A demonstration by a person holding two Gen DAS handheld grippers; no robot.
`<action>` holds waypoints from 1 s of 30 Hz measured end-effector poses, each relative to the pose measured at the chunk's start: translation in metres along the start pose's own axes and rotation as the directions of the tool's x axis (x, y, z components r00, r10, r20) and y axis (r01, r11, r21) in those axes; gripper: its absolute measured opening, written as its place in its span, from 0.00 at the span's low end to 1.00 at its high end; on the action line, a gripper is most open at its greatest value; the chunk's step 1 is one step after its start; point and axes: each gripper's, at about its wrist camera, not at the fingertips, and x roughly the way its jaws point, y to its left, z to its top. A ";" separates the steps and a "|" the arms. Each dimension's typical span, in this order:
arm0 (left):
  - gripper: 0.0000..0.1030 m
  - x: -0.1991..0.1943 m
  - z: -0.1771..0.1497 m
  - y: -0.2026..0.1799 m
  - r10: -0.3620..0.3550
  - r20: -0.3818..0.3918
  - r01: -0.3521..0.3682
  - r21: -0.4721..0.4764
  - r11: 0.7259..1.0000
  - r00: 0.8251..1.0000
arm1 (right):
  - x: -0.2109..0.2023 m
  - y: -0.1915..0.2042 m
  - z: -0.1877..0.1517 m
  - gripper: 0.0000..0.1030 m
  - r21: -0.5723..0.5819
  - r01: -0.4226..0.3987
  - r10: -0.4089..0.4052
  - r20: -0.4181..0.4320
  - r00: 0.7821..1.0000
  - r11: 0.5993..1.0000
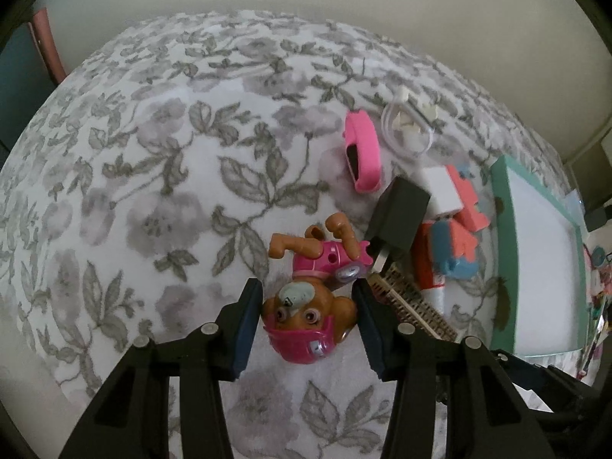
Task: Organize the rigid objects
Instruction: 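Close left tool on puppy figure while right tool grips black car, lift both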
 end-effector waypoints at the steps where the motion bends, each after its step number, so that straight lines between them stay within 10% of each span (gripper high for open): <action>1: 0.49 -0.005 0.001 0.001 -0.004 0.008 0.004 -0.005 1.000 1.000 | -0.003 0.001 0.000 0.76 -0.004 -0.002 0.002 0.012 1.000 1.000; 11: 0.49 -0.052 0.025 -0.020 -0.025 0.110 0.026 -0.015 1.000 0.994 | -0.046 -0.004 0.008 0.76 0.006 -0.008 0.007 0.164 0.986 1.000; 30: 0.49 -0.032 0.055 -0.184 -0.108 0.056 0.099 0.147 0.984 0.993 | -0.082 -0.124 0.051 0.76 0.312 0.265 -0.348 0.250 0.904 0.912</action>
